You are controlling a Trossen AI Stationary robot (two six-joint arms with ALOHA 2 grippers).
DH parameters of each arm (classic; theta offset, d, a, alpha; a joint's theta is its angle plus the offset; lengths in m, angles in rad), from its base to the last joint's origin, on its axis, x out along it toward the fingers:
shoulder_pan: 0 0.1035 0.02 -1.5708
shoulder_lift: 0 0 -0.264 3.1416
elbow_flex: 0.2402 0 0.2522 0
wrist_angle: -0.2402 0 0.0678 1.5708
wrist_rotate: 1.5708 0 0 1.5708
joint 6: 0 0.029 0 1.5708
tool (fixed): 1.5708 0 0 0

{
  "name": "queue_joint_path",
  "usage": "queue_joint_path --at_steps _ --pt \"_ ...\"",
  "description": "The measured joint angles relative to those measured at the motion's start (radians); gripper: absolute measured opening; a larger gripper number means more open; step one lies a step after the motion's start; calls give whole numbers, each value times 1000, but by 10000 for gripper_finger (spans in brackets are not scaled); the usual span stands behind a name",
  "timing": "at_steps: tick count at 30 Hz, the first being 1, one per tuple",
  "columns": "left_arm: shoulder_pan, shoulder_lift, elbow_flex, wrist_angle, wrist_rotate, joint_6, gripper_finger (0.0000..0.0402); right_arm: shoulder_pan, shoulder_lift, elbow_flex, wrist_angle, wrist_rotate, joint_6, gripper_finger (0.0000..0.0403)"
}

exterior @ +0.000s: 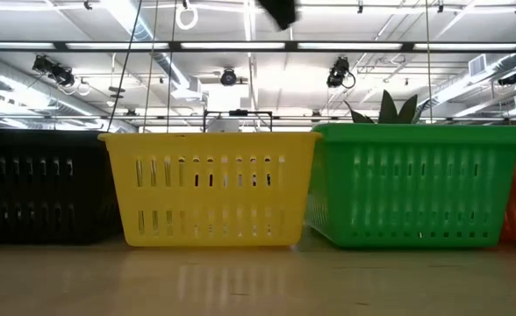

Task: Stack baskets by color
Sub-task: Stack the top yellow bin on top of the yellow bin

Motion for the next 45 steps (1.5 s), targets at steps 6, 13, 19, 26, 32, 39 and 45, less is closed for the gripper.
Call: queue_joint_path --at_steps 6,13,19,26,32,39,45 --pt "34 0 -1 -54 47 42 21 -9 16 0 3 27 3 14" --pt "145 0 -1 -17 60 213 14 -15 19 0 3 27 18 14" --pt "326 1 -1 201 208 460 8 -15 19 0 3 26 31 14" --pt "531 14 -131 555 459 567 29 1 19 0 3 6 40 14" --pt "608 14 -277 748 536 546 89 38 19 0 3 17 39 14" --pt "595 13 -434 907 543 591 165 46 19 0 0 30 16 14" --pt "573 14 -528 972 382 624 167 46 19 0 -9 30 7 14"
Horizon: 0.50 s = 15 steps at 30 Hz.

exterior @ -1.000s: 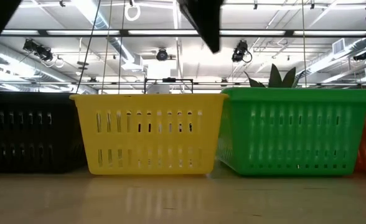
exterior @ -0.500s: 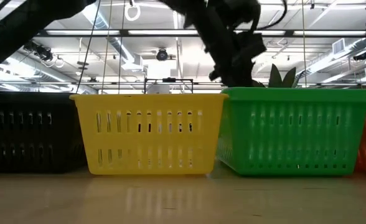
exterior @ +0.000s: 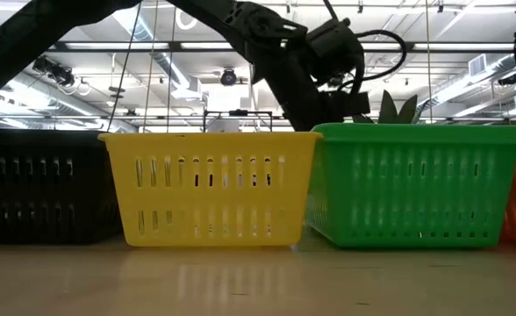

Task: Stack baskets by color
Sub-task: Stack the top yellow bin on top of the yellow bin

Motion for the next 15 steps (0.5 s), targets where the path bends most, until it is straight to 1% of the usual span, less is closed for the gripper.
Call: queue_joint_path --at_steps 3,5,9,11,12,13,15 --pt "-6 1 -19 14 -2 -1 149 0 0 0 -7 0 0 14" --pt "-10 1 -18 26 -2 -6 129 0 0 0 -10 0 0 14" --pt "-18 0 -6 23 -1 -6 69 0 0 0 -11 0 0 14" --pt "-30 0 31 -4 -3 3 29 0 0 0 -12 0 0 14" --pt "-39 0 58 -30 -13 12 18 0 0 0 -12 0 0 14" --pt "-51 0 87 -66 -35 21 15 0 0 0 -13 0 0 14" --pt "-86 0 172 -202 -110 25 16 0 0 0 -13 0 1 14"
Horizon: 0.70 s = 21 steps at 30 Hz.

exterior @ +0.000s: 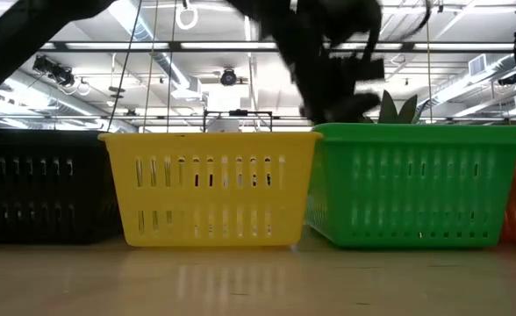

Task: Stack baskets by color
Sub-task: Stack the top yellow bin on top of the yellow bin

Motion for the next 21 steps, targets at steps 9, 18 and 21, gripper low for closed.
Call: queue_joint_path --at_steps 9,18,21 --pt "-224 -3 356 -640 -259 -195 14 0 0 0 -6 0 11 14" --pt "-498 -8 277 -894 -280 -562 14 0 0 0 -5 0 10 14" --pt "-567 -8 249 -887 -298 -618 14 -4 0 -1 -3 0 6 14"
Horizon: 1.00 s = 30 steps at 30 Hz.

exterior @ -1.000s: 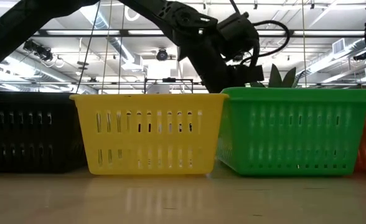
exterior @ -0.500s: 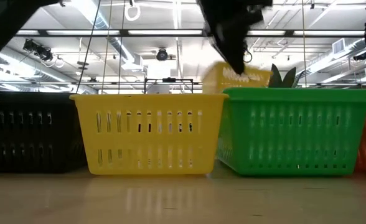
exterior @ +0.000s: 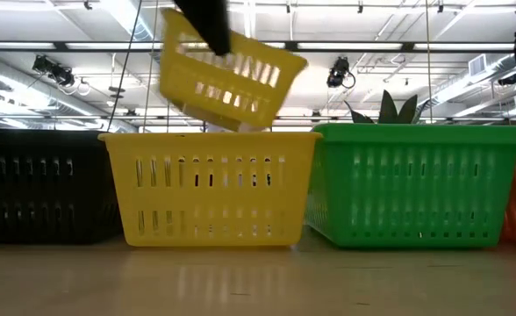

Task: Stack baskets by color
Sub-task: Stack the top yellow bin on top of the yellow bin

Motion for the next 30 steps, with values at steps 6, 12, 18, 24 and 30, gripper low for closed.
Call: queue_joint_path --at_steps 6,12,18,24,30 --pt "-60 -2 -86 147 -37 -66 14 -23 0 0 6 0 -4 14" --pt "-62 -2 -175 267 -9 -40 14 -46 0 0 6 0 -4 14" --pt "-69 -9 -170 280 11 -40 14 -52 0 0 6 0 0 14" --pt "-79 -44 -168 292 13 -69 14 -52 0 0 7 0 1 14" --pt "-88 -49 -169 327 27 -71 19 -52 0 0 8 0 1 14"
